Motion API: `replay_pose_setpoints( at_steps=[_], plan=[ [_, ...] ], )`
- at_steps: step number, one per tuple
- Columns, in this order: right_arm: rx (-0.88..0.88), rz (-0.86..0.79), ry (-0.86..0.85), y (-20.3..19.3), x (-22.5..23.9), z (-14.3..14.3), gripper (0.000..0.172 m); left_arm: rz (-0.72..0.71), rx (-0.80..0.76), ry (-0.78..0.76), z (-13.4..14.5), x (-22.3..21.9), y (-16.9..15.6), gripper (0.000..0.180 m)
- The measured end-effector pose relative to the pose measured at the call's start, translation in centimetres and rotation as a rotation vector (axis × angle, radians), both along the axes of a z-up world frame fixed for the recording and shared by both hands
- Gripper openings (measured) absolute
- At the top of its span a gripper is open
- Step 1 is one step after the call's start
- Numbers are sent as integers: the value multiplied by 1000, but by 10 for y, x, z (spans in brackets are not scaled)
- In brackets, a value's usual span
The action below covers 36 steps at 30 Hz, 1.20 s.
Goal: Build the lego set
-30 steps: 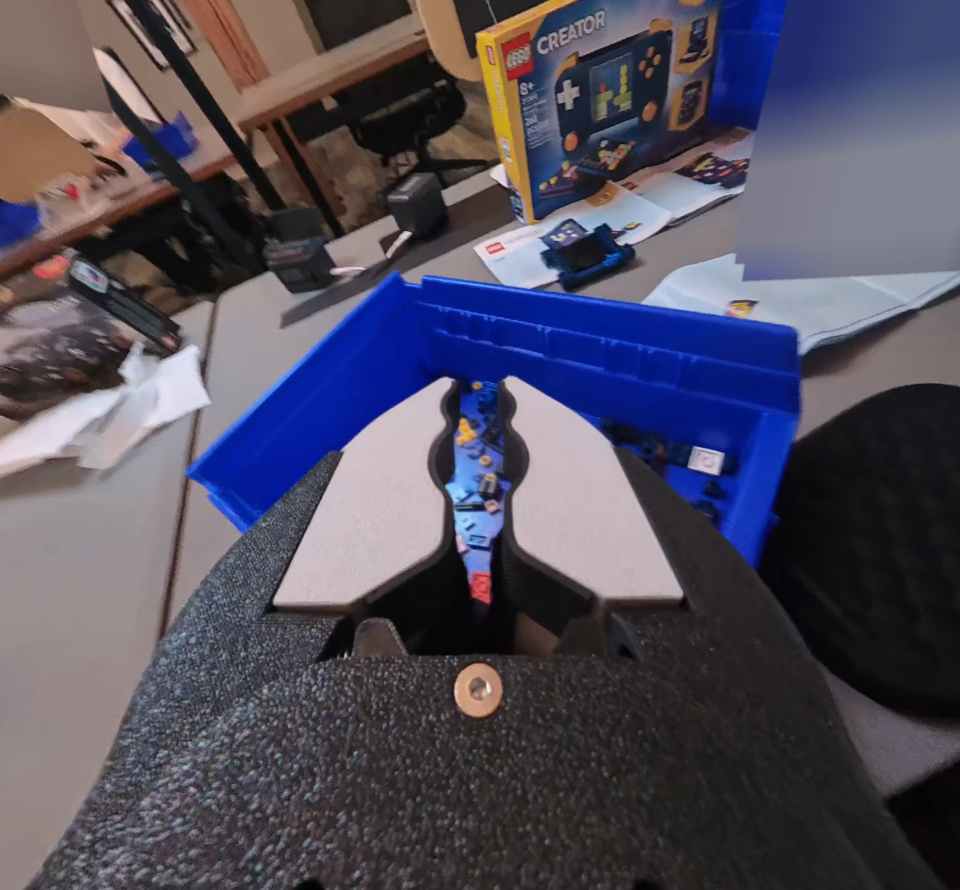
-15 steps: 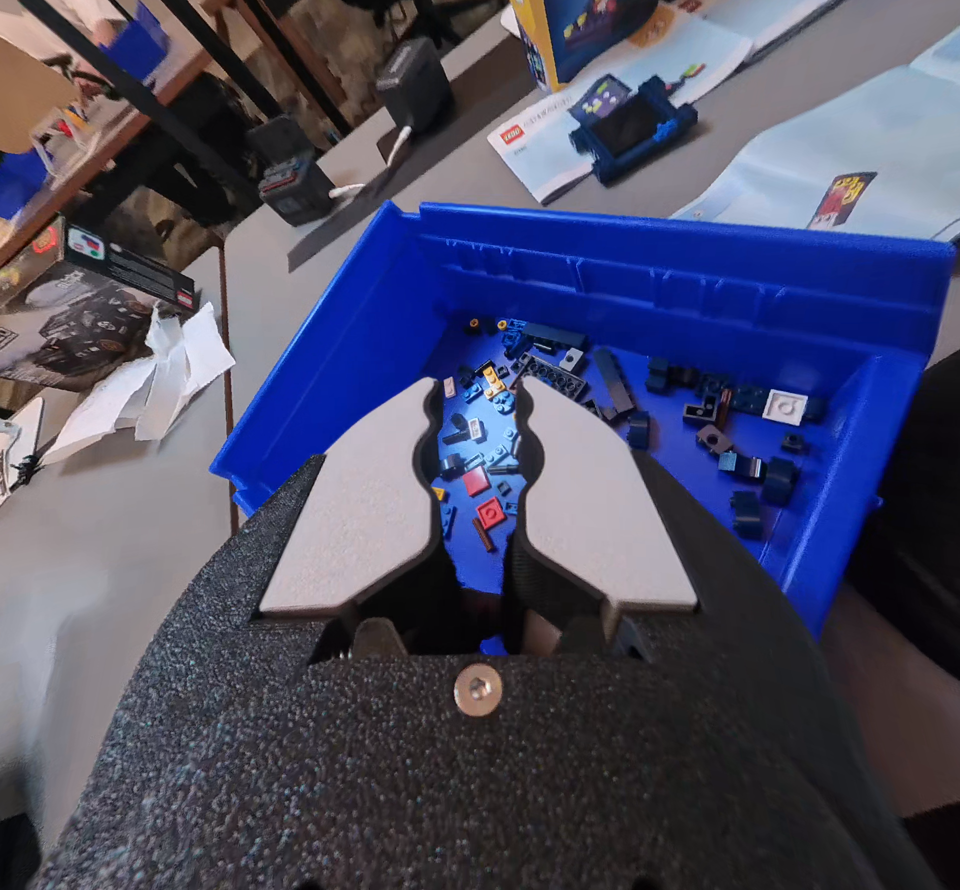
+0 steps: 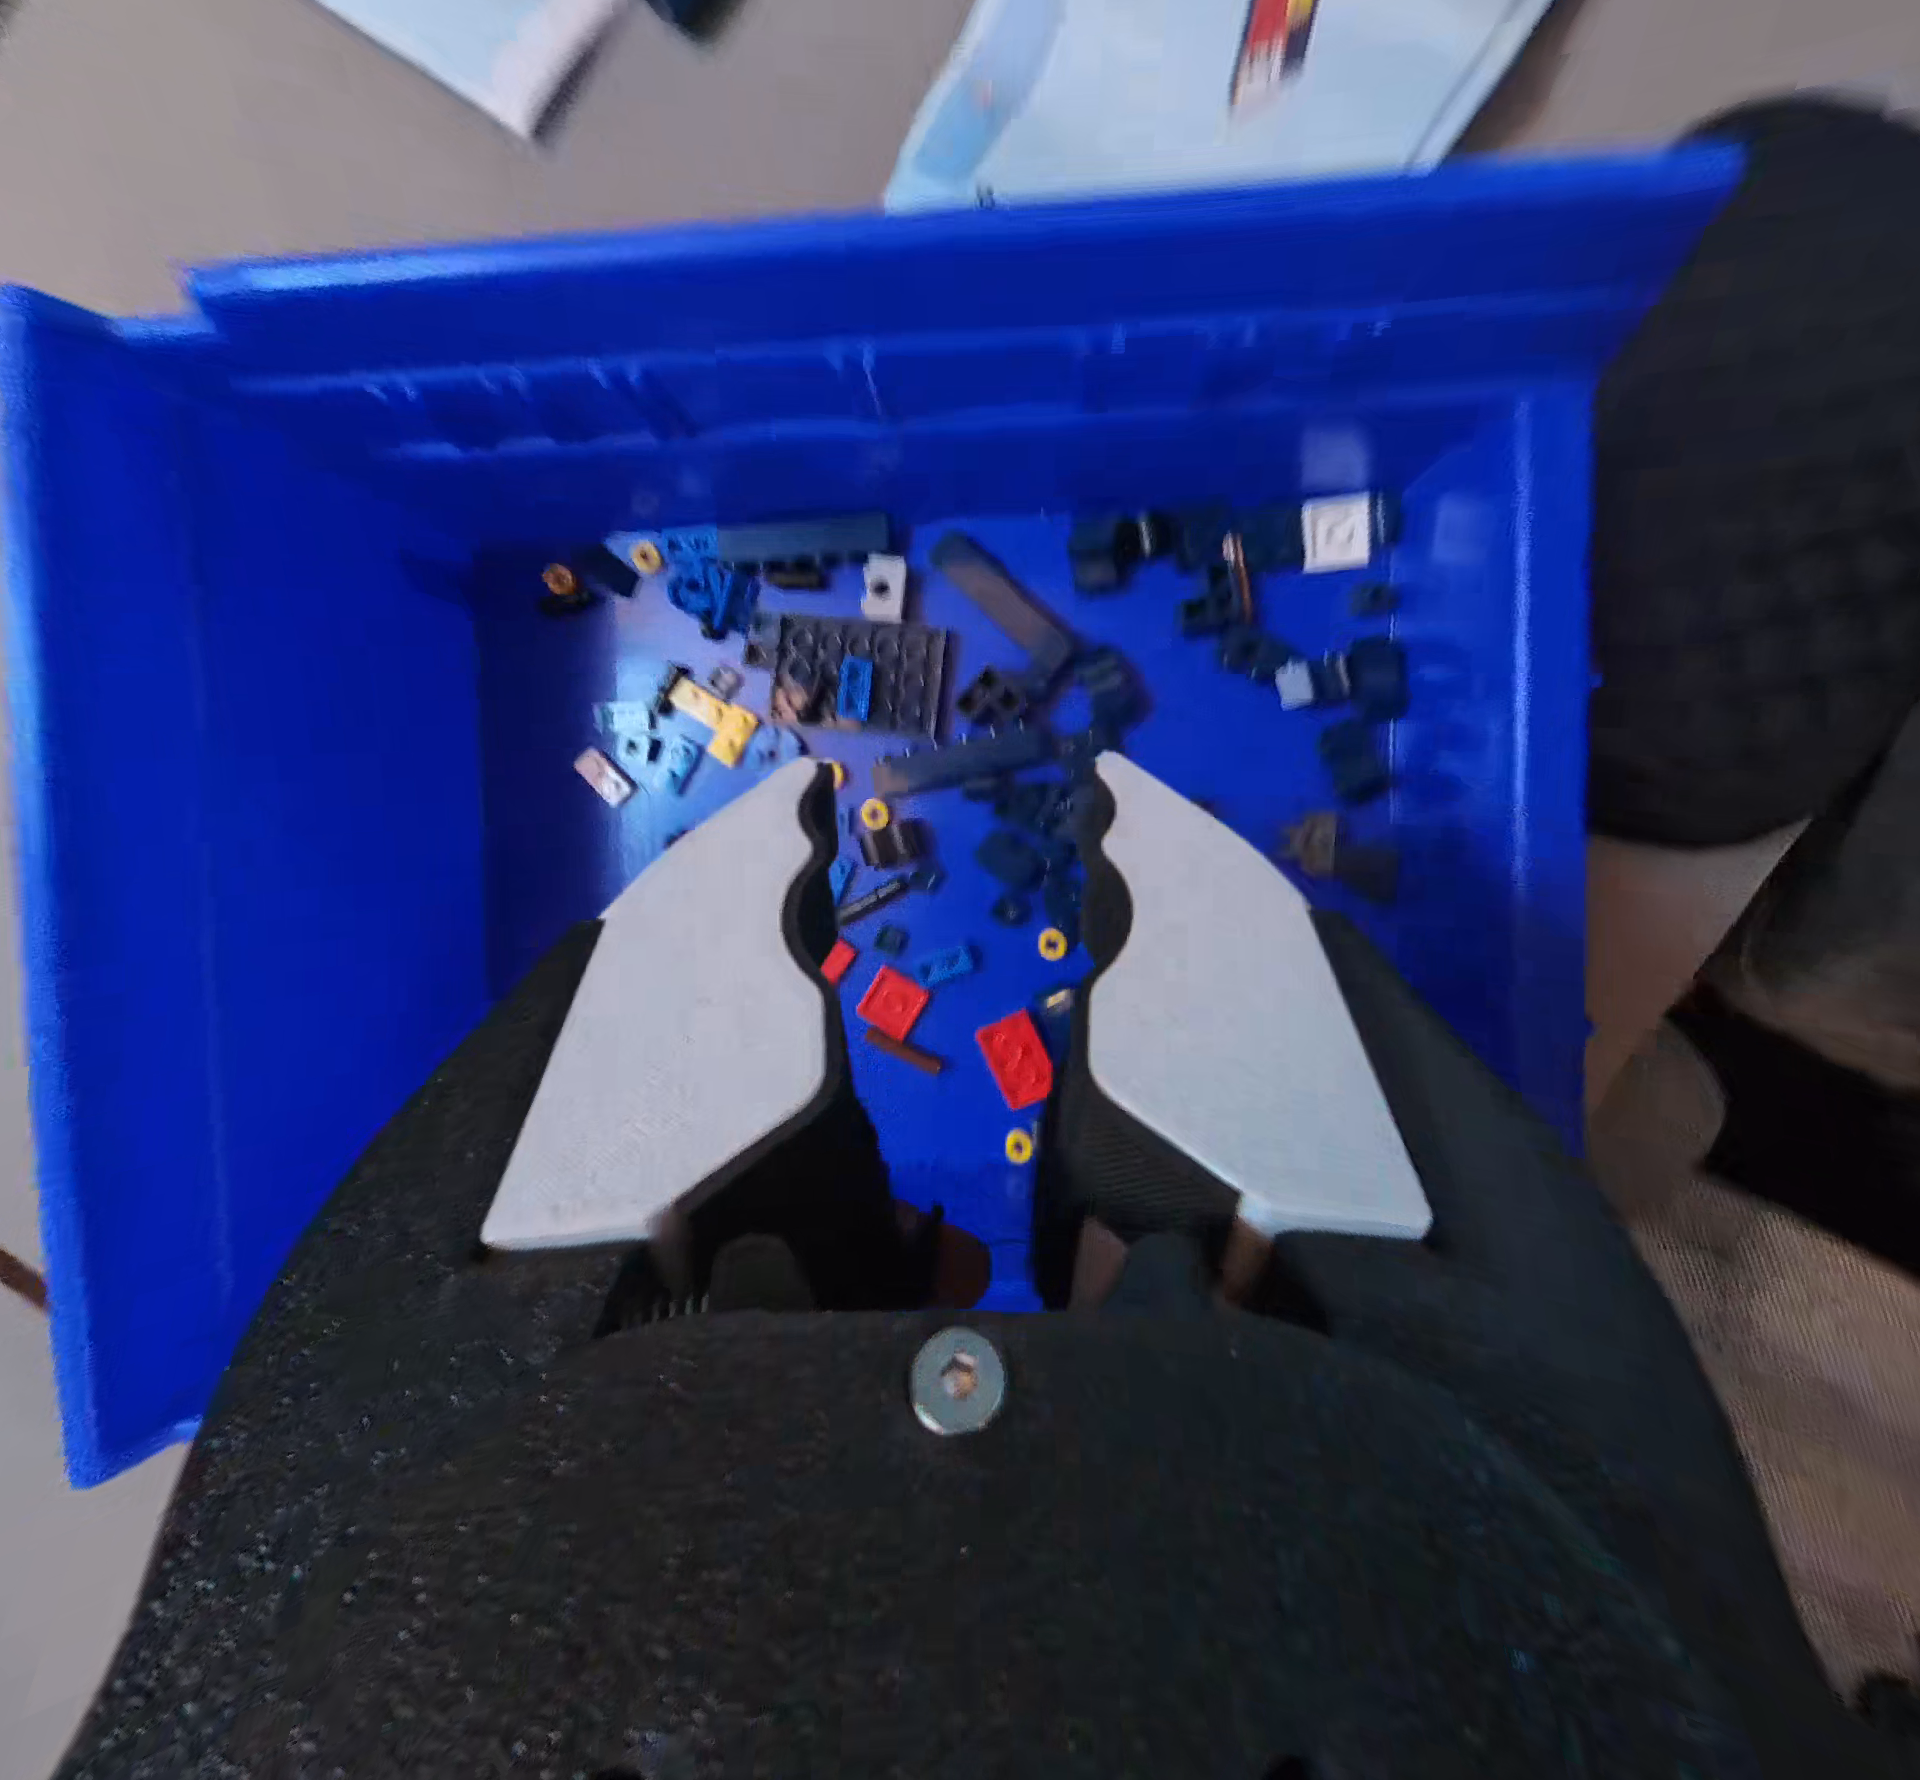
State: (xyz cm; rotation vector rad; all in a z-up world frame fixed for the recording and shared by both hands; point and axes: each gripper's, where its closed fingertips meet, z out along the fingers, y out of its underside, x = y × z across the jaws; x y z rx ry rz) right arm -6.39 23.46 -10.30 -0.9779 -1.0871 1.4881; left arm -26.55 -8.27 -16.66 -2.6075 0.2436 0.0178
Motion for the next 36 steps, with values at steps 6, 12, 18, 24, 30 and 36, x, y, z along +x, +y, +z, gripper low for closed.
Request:
replay_pose_setpoints(
  at_steps=[6, 12, 18, 24, 30, 36],
  plan=[
    [16, -3, -19, 1, -2, -4, 55, -95, -222, 42, -31, -1, -18, 34],
    [26, 12, -46, -3, -6, -10, 54, -168, -113, -40, -30, 25, -1, 29],
    [49, 8, -51, -4, -6, -11, 54, 24, -282, -130, -66, 40, 2, 24],
    [47, 17, -41, -5, -5, -9, 53, 83, -316, -70, -72, 33, -4, 28],
    [49, 21, -33, -5, -4, -7, 53, 97, -291, -44, -80, 33, 1, 23],
    [55, 21, -22, -5, -1, -4, 53, 99, -312, 74, -48, 18, -4, 16]
  ],
)
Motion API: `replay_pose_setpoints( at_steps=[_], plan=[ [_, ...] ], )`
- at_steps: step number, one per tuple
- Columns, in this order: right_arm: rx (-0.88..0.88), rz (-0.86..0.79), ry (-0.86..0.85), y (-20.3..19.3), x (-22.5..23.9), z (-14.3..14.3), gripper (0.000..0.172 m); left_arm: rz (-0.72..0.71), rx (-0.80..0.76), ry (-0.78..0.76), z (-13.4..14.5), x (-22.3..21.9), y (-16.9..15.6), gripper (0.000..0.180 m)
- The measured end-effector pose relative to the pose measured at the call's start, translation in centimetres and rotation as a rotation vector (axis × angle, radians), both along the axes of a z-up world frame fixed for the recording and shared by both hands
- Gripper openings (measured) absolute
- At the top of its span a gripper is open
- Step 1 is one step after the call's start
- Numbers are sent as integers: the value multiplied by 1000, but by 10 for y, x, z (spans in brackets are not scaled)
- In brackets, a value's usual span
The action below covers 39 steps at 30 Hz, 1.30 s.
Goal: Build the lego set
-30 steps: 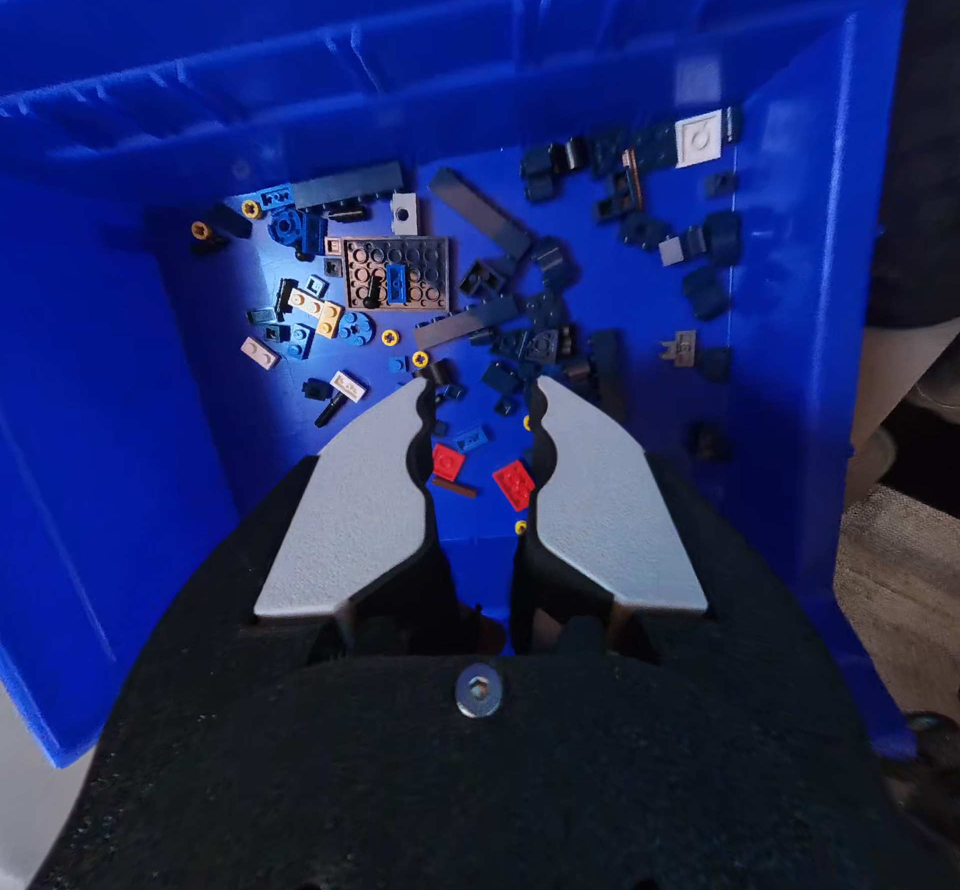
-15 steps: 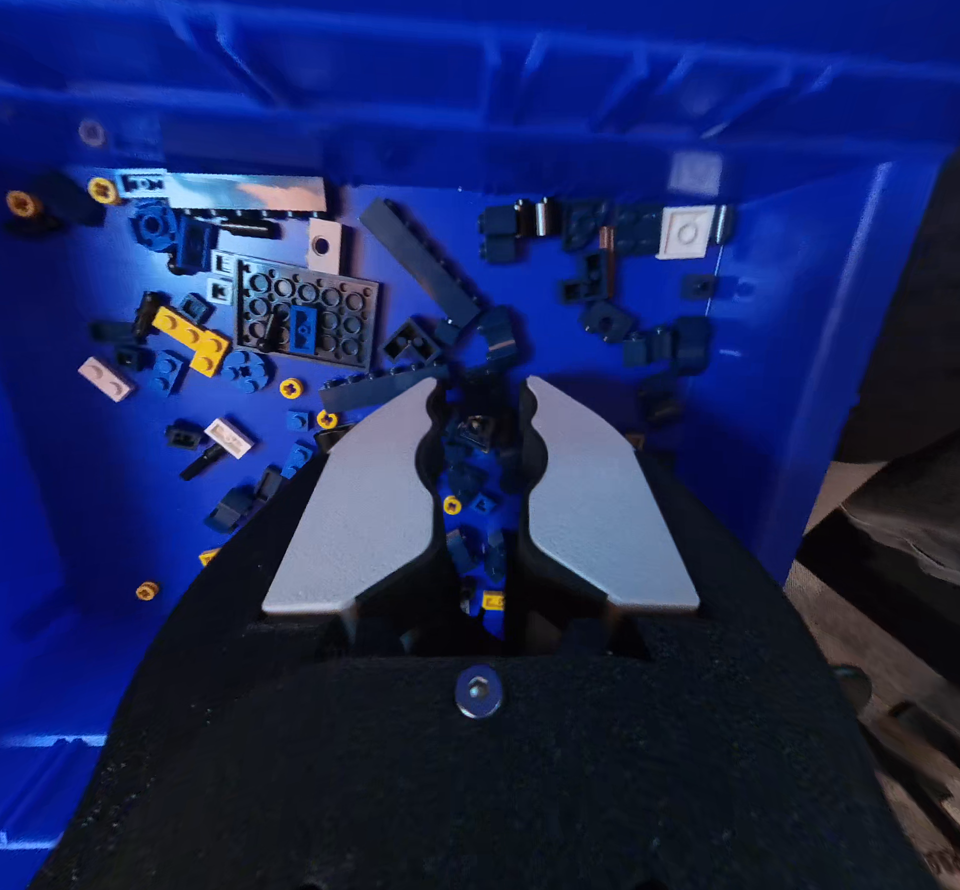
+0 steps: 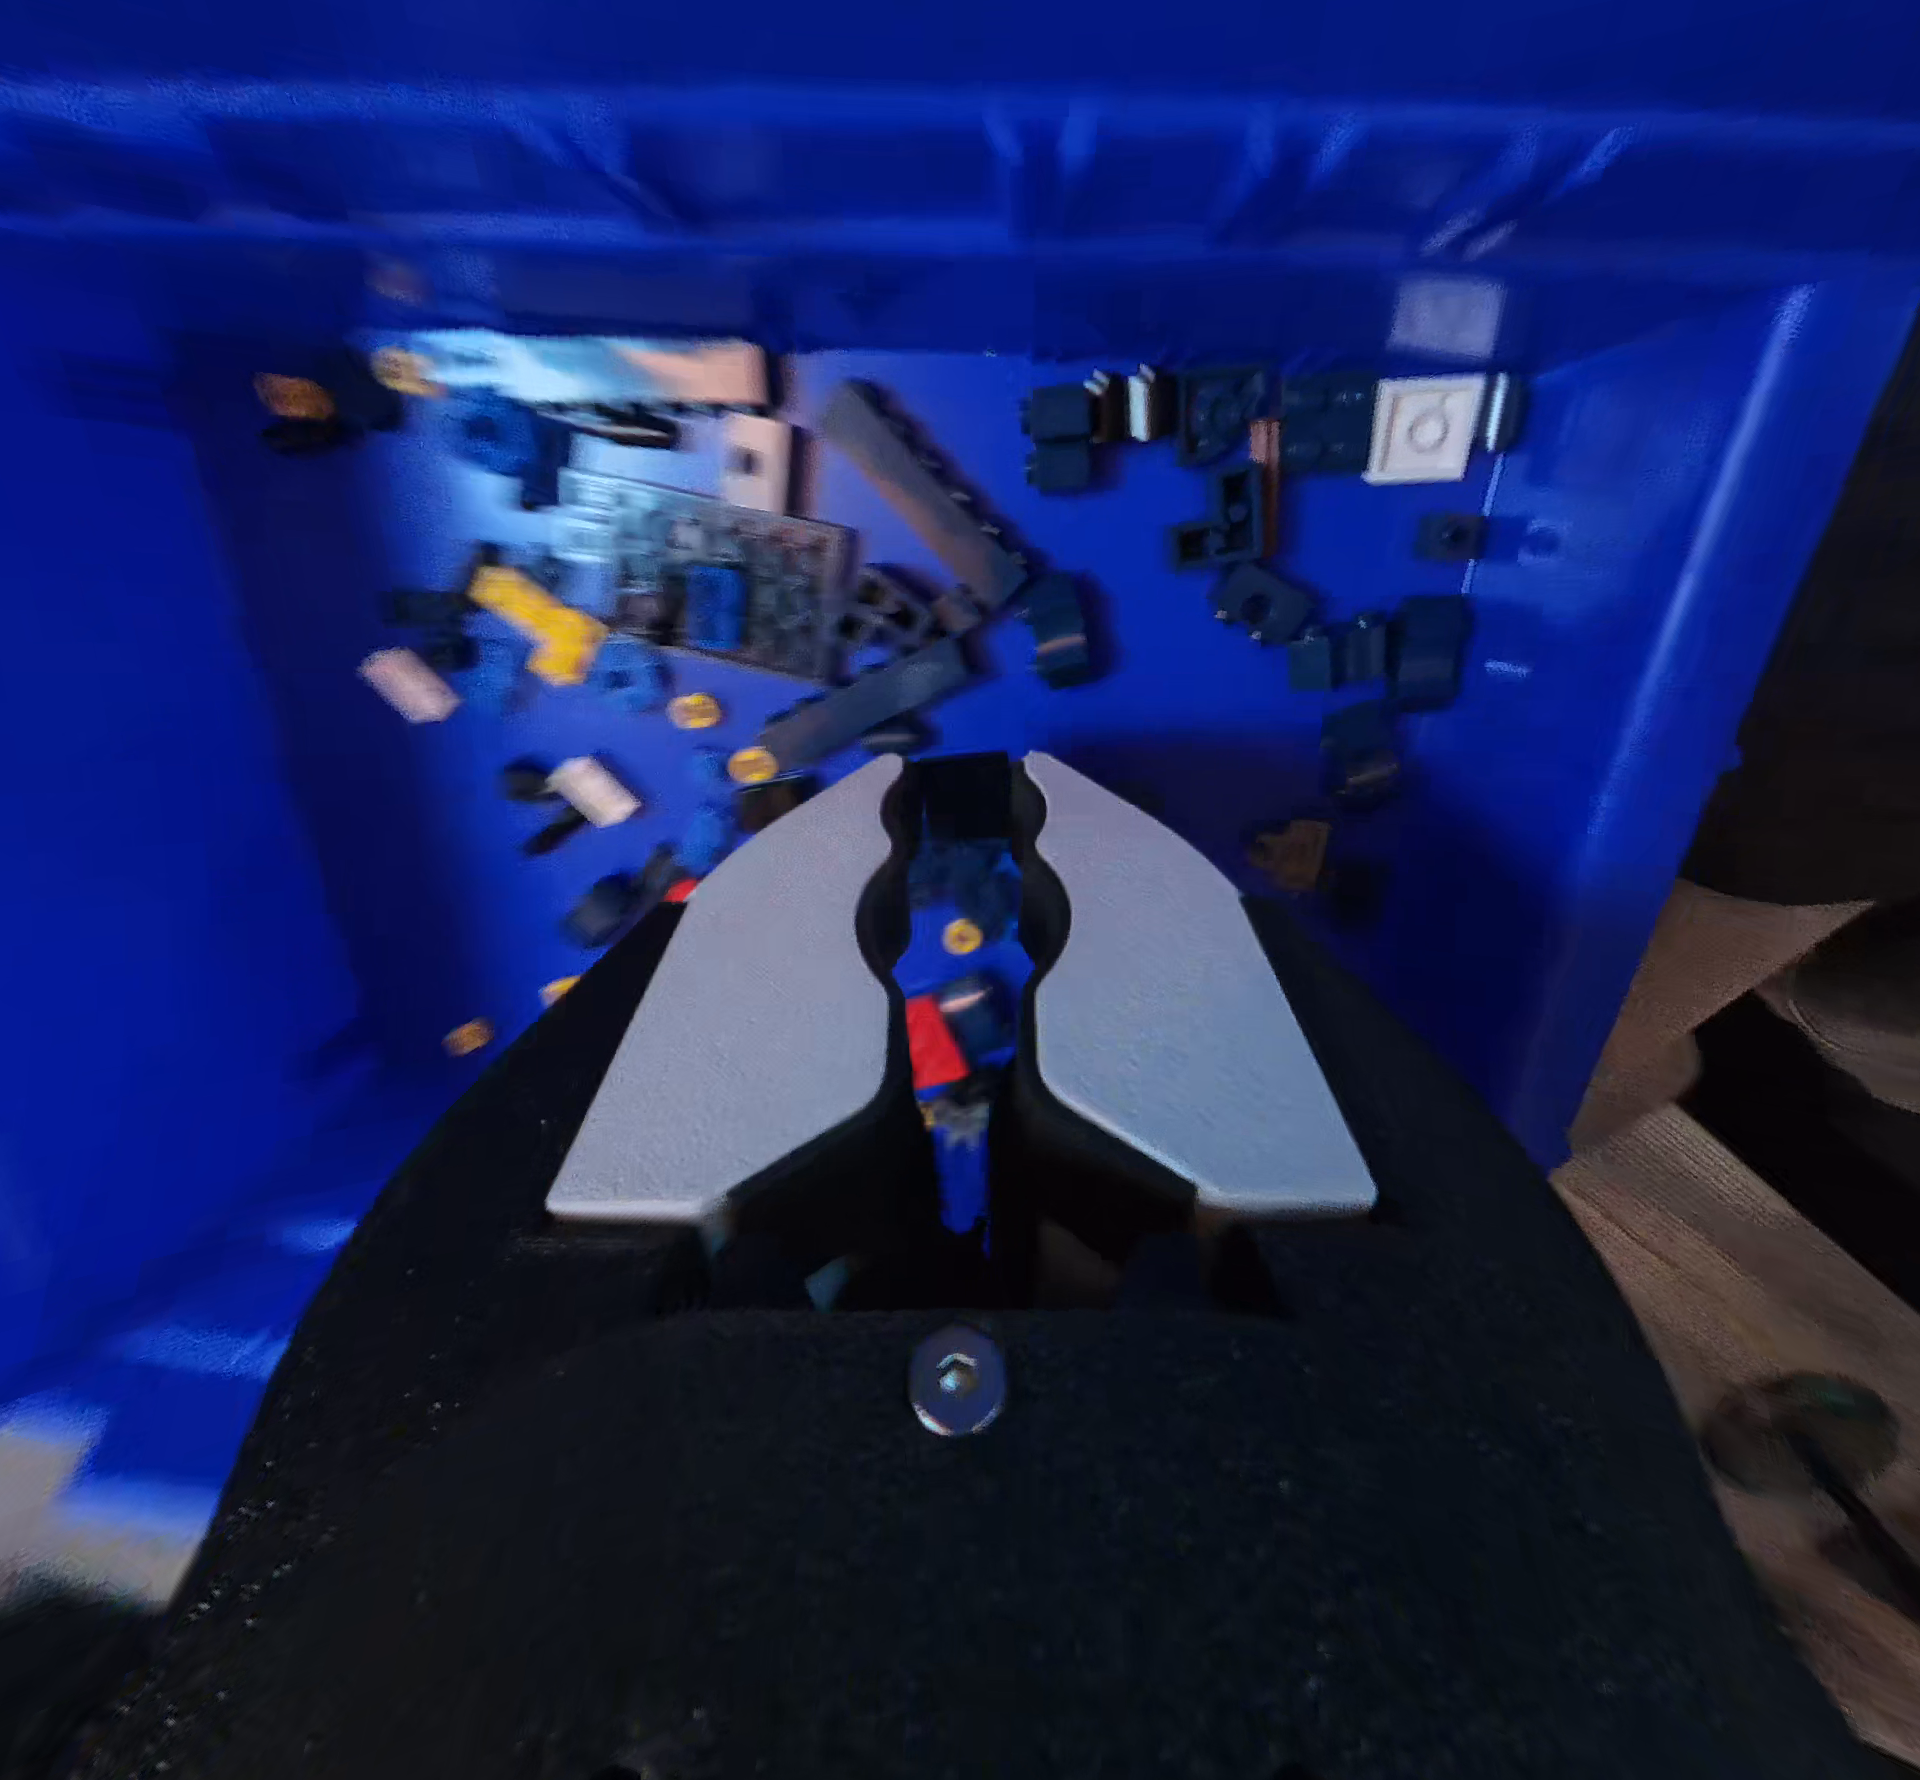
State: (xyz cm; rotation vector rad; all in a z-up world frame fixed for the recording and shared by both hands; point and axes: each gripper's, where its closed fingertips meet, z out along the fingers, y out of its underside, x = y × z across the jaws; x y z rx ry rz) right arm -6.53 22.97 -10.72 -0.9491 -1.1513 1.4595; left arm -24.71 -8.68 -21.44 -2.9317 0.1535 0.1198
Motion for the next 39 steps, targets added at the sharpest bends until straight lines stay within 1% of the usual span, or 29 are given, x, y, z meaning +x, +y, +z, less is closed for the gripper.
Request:
replay_pose_setpoints(
  at_steps=[1, 3, 4, 5, 6, 7, 9, 11, 13, 15, 20, 21, 24, 31, 35, 39],
  plan=[
    [0, 3, 3, 0, 0, 0, 53, 5, 53, 55, 21, -7, 7, 16],
    [2, 9, 3, -1, 0, 1, 53, -32, 225, 120, 67, -7, 37, 16],
    [3, 11, 2, -2, 0, 1, 53, -91, 302, 124, 84, 1, 54, 16],
    [3, 14, 2, -2, 0, 1, 53, -165, 356, 107, 95, 14, 72, 16],
    [5, 17, 4, -3, 0, 1, 53, -243, 380, 66, 98, 31, 90, 16],
    [9, 18, 5, -4, 1, 1, 52, -316, 377, 14, 95, 47, 105, 16],
    [17, 17, 6, -4, 2, 2, 52, -424, 298, -57, 72, 69, 128, 16],
    [17, 15, 11, -3, 3, 3, 52, -461, 186, -52, 42, 70, 138, 16],
    [12, 13, 19, -2, 5, 5, 51, -469, 152, -78, 24, 71, 140, 16],
    [4, 14, 26, 0, 6, 6, 51, -462, 171, -75, 25, 71, 143, 16],
    [-15, 27, 42, 0, 8, 10, 51, -452, 148, -72, 24, 74, 139, 16],
    [-13, 26, 43, 0, 9, 10, 51, -449, 157, -77, 25, 75, 140, 20],
    [-6, 22, 44, 0, 9, 11, 51, -425, 200, -93, 31, 74, 144, 27],
    [-7, 23, 42, -1, 9, 10, 51, -386, 287, -68, 51, 68, 140, 31],
    [-9, 24, 37, -1, 8, 9, 51, -344, 341, -36, 64, 65, 129, 31],
    [-14, 29, 26, -1, 7, 7, 51, -270, 403, -27, 76, 63, 112, 32]
  ],
)
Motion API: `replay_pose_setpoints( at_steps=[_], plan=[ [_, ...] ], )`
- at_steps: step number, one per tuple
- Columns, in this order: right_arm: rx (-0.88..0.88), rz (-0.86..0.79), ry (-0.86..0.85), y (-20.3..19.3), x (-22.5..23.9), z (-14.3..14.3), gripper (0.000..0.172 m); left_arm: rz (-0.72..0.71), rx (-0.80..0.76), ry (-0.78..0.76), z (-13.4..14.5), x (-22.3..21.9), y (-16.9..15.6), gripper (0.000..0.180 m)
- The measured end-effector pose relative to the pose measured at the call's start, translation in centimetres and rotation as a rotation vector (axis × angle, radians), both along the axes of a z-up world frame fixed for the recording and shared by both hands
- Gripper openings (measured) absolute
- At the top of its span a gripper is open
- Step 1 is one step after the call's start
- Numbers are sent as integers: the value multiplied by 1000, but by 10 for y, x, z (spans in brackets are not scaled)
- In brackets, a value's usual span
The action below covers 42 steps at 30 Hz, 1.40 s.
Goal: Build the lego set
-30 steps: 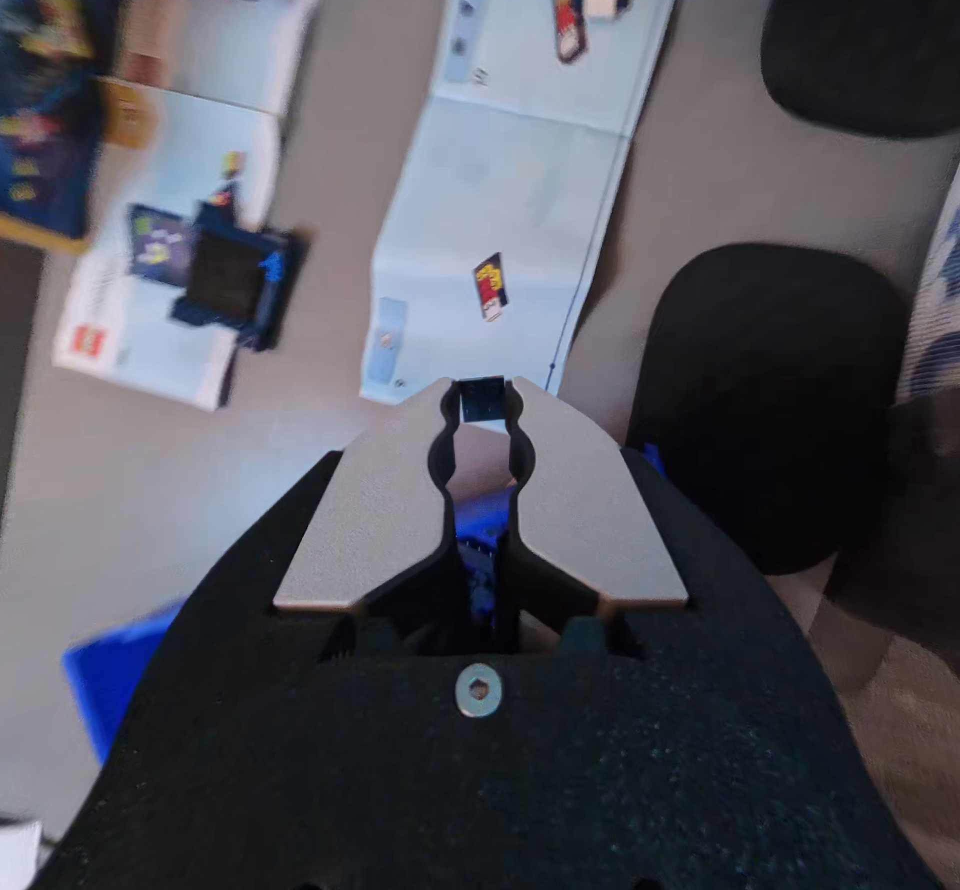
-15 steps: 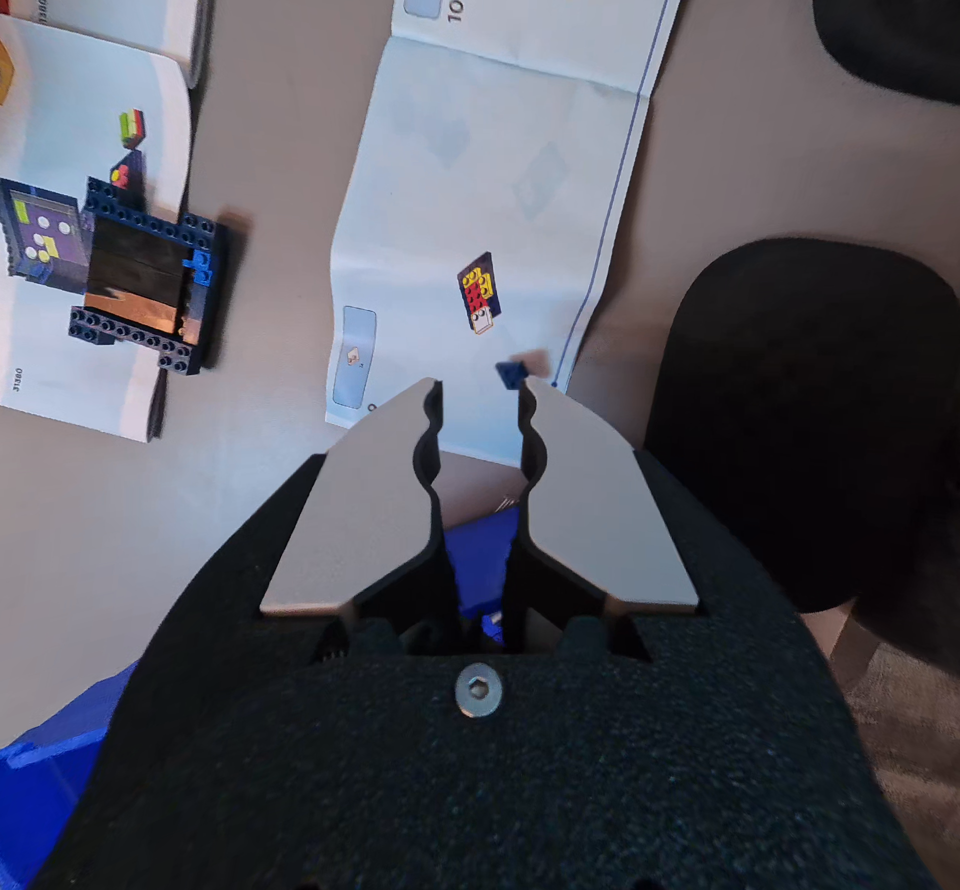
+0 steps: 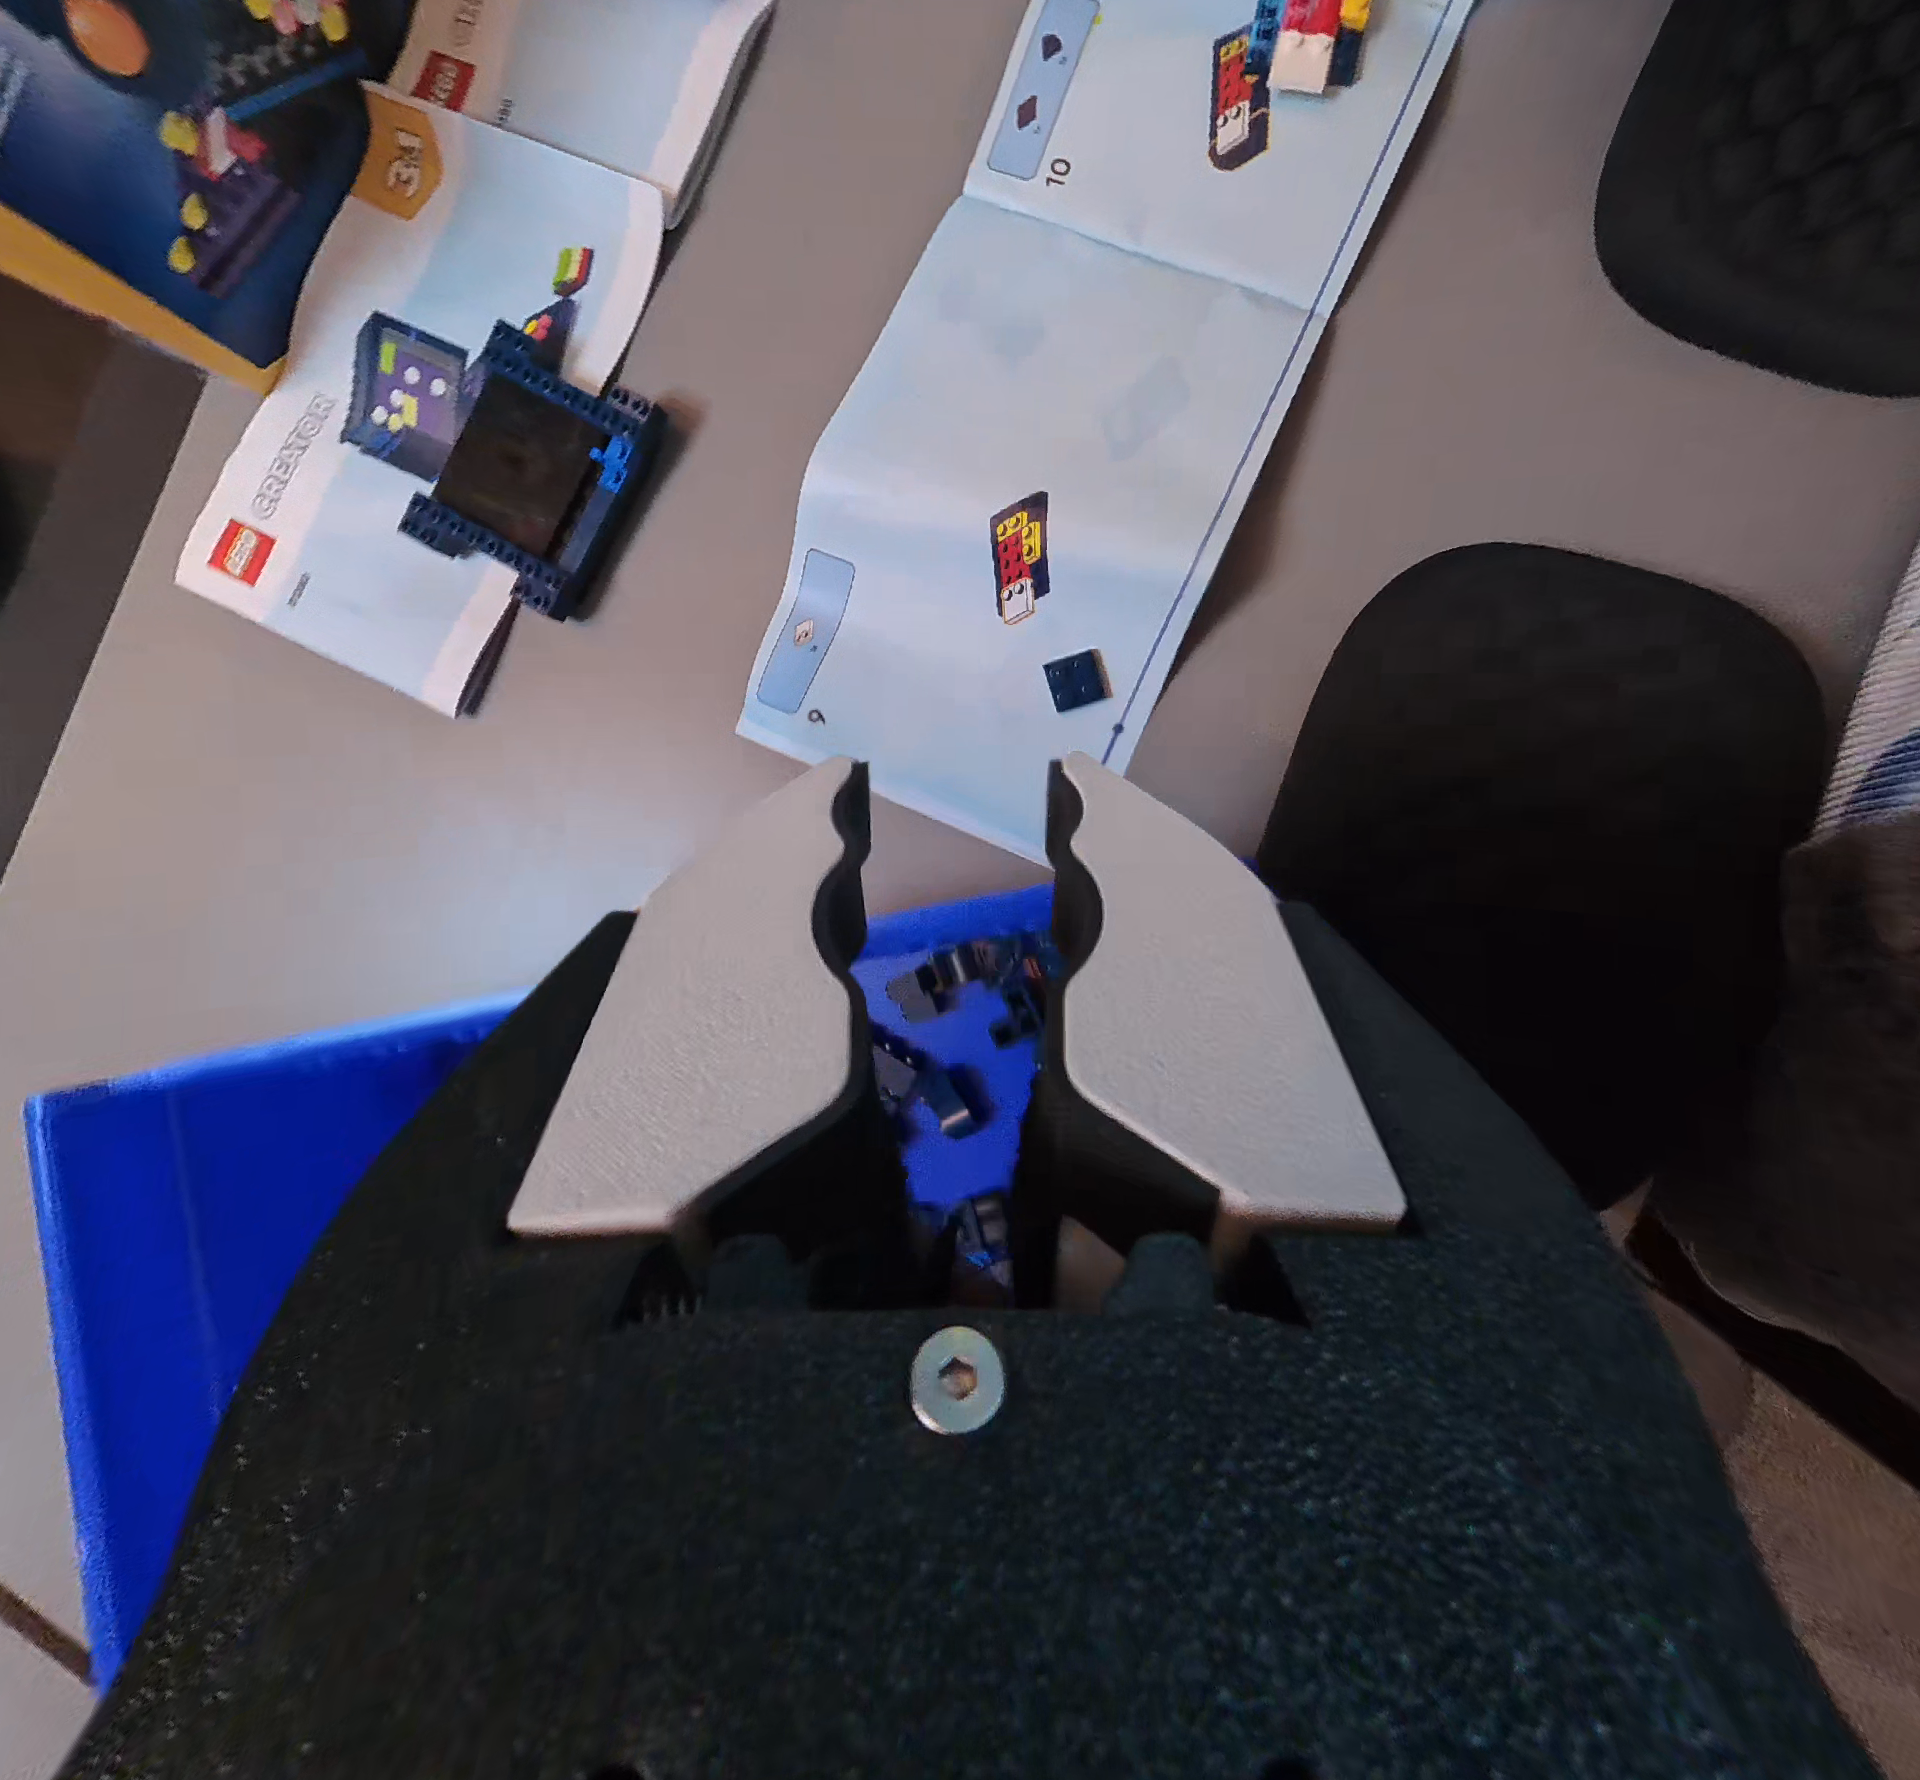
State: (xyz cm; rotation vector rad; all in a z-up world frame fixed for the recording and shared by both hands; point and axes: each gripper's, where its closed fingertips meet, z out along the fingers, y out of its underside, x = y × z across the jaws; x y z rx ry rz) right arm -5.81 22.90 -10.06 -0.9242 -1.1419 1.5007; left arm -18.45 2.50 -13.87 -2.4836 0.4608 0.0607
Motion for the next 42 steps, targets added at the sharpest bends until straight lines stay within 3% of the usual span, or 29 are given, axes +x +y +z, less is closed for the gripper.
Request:
replay_pose_setpoints(
  at_steps=[12, 17, 25, 38, 42],
  plan=[
    [-2, 11, -30, -1, -4, -7, 51, 293, 231, -41, 27, -21, -53, 51],
    [-1, 29, -54, -4, -6, -12, 51, 358, 244, -73, 24, -27, -71, 56],
    [2, 43, -86, -7, -9, -19, 51, 408, 278, -189, 23, -26, -88, 81],
    [38, 70, -136, -13, -15, -30, 51, 503, 420, -207, 40, -37, -129, 77],
    [60, 78, -146, -16, -16, -34, 51, 505, 414, -206, 34, -39, -133, 74]
  ],
)
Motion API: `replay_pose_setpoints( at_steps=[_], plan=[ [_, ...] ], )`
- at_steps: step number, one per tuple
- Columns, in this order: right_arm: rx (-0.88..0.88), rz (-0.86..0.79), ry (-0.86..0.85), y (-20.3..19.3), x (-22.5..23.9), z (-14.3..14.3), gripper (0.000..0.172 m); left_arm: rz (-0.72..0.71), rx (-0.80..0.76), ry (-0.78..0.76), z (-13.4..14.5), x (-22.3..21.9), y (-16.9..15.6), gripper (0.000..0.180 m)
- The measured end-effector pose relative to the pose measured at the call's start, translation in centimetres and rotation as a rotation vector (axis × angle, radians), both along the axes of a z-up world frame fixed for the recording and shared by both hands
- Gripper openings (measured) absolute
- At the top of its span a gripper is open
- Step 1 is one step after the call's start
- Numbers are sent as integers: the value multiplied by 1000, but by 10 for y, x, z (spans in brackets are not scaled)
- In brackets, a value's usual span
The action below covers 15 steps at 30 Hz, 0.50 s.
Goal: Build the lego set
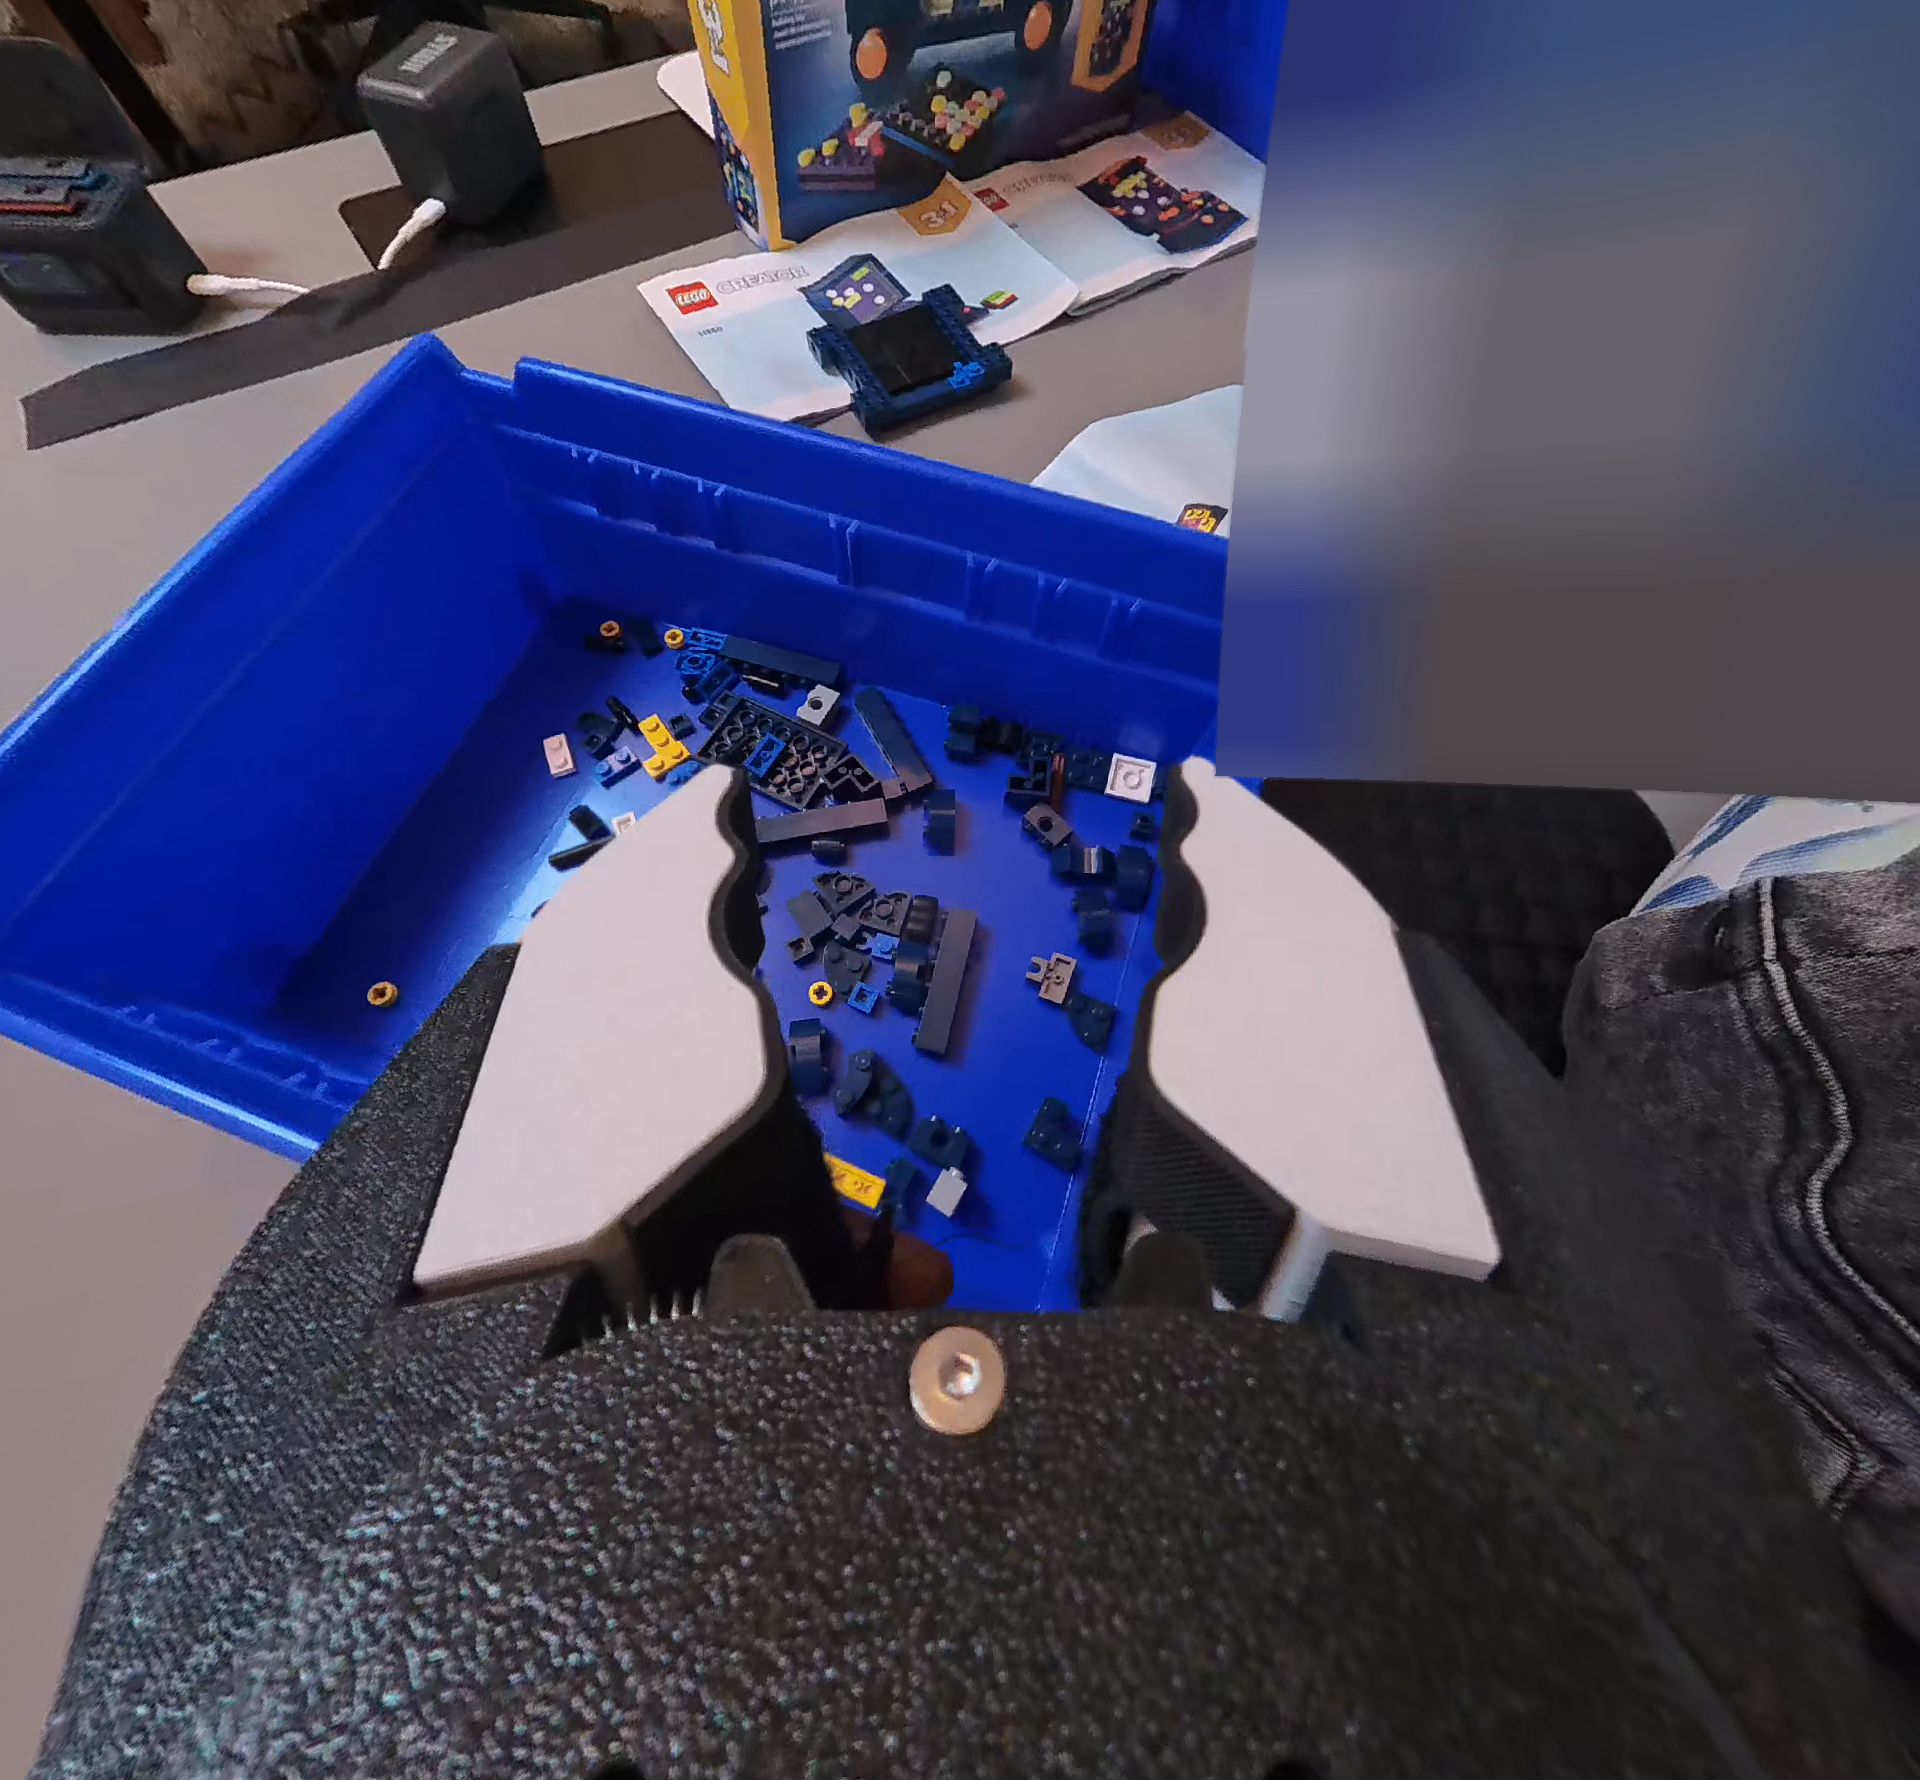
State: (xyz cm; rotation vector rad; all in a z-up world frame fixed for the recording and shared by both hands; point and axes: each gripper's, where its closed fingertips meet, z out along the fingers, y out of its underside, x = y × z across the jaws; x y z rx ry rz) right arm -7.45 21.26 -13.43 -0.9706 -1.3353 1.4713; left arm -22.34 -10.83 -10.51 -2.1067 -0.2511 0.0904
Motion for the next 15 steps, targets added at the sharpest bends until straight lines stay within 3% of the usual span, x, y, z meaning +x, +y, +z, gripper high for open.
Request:
replay_pose_setpoints(
  at_steps=[4, 15],
  plan=[
    [27, 15, -6, -4, -1, -4, 50, 14, 8, 10, -1, -6, -5, 71],
    [43, 33, -26, -6, -3, -10, 50, 99, 214, 56, 22, -27, -21, 67]
  ],
)
